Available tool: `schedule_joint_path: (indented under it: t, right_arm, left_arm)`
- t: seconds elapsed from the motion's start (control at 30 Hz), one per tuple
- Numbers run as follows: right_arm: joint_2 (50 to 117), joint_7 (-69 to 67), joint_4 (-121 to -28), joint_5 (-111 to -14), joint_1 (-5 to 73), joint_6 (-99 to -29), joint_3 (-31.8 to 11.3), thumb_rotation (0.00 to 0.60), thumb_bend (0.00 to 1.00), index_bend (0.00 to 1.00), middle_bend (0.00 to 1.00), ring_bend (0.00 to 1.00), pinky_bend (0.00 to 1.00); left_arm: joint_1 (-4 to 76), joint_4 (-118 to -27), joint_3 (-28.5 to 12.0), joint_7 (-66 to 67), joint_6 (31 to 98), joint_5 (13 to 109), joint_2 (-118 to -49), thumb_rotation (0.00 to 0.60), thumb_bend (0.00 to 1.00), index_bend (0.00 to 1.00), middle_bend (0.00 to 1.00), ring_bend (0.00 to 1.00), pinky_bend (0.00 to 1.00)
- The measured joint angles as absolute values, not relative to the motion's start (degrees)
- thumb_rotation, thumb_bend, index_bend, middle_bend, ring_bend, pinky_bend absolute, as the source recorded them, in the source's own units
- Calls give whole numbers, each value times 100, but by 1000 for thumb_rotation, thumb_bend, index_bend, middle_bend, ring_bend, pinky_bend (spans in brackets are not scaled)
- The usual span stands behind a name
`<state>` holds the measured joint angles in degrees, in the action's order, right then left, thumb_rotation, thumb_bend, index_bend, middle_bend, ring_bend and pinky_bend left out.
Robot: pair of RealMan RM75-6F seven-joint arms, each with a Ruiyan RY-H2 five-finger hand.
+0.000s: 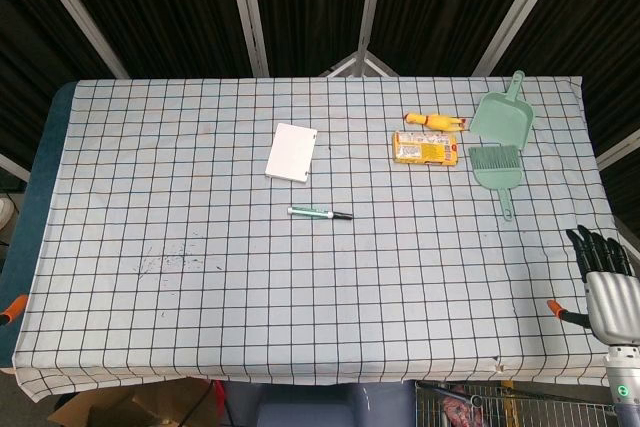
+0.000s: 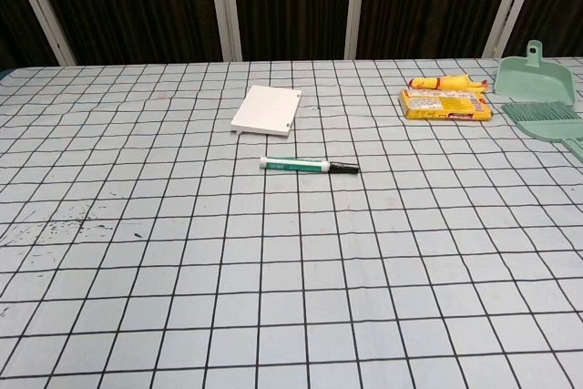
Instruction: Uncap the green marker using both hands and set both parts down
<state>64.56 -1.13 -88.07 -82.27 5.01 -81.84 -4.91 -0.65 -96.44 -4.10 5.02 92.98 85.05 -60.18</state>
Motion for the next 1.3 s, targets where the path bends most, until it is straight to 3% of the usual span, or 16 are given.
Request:
schedule_joint_path:
  t: [0.5,0.77,1.3]
  right_arm:
    - [6391,-212,-8999,-8292,410,-8417,-529,600,49,0,0,0,0]
    - [6350,-276,-8998,-8212,404,-8385,-556,600,49,0,0,0,0]
    - [6232,-407,-9090,-8229,329,-8478,-551,600,49,0,0,0,0]
  left_arm:
    - [-165,-9742,-273,489,9418,8726,-5953,600,246,125,0,0,0]
    - [-107,-9704,-331,472,9285,8602,-5971,600,294,109,0,0,0]
    - [-36,-9735,-363,519,9088,8437,-5917,600,294,174,14,0,0]
